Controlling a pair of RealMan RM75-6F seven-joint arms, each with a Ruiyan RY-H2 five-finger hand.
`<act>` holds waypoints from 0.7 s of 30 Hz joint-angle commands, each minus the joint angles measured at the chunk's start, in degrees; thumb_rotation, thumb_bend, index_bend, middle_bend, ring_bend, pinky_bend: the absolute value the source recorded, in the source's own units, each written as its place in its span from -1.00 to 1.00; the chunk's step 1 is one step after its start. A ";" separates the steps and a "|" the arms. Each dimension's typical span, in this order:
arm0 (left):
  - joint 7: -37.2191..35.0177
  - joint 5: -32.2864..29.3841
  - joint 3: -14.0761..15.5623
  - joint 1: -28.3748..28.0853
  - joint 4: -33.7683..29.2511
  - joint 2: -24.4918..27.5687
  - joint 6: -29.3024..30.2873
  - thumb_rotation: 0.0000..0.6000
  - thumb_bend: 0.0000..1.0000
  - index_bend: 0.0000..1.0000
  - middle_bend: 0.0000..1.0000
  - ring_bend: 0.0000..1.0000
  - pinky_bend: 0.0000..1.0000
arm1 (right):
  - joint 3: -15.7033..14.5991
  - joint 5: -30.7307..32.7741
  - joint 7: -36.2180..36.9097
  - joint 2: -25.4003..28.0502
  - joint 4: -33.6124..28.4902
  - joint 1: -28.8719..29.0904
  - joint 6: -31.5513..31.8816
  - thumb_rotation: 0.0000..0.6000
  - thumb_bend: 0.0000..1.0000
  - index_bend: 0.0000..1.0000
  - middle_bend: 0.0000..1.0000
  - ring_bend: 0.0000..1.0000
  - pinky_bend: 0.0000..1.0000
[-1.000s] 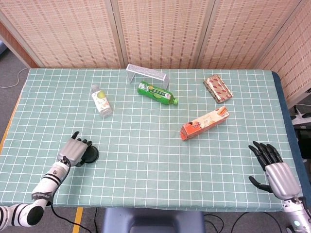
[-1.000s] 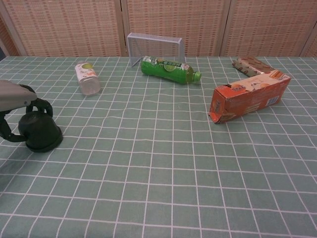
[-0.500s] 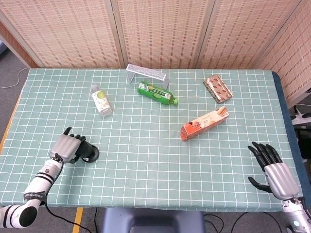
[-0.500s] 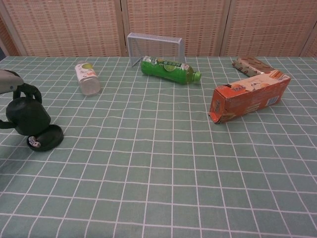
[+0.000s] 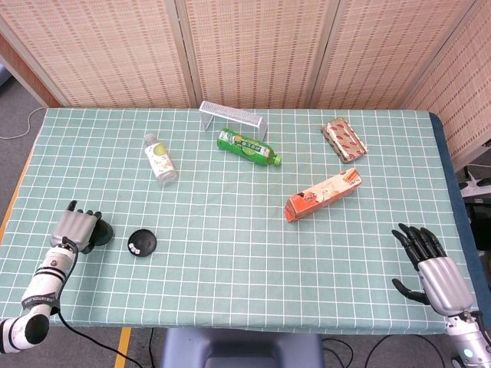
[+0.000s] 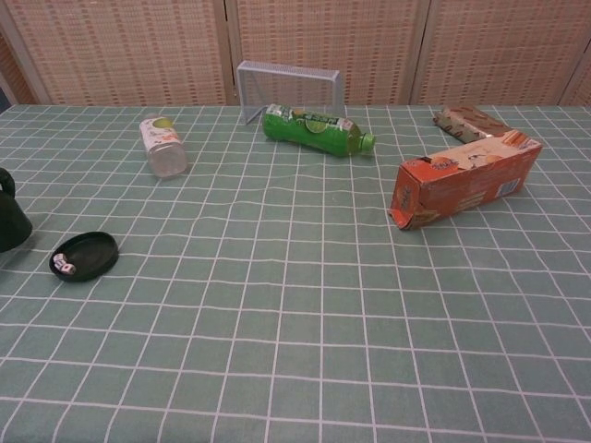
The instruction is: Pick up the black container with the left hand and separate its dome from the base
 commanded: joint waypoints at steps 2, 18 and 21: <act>1.03 -2.32 0.25 -0.36 0.72 -0.95 -2.03 1.00 -0.29 -0.92 -0.68 -0.66 -0.83 | 0.00 -0.01 0.00 0.02 0.03 0.02 -0.05 1.00 -0.65 -1.00 -1.00 -1.00 -1.00; -13.64 11.46 -4.03 6.11 -9.36 4.57 9.47 1.00 -0.25 -1.00 -1.00 -1.00 -0.84 | -0.10 -0.38 0.50 0.40 -0.13 0.01 0.13 1.00 -0.65 -1.00 -1.00 -1.00 -1.00; -35.28 30.80 -4.58 14.84 -11.35 5.45 22.54 1.00 -0.16 -1.00 -1.00 -1.00 -0.86 | -0.17 -0.58 -0.05 0.12 0.11 -0.02 0.17 1.00 -0.65 -1.00 -1.00 -1.00 -1.00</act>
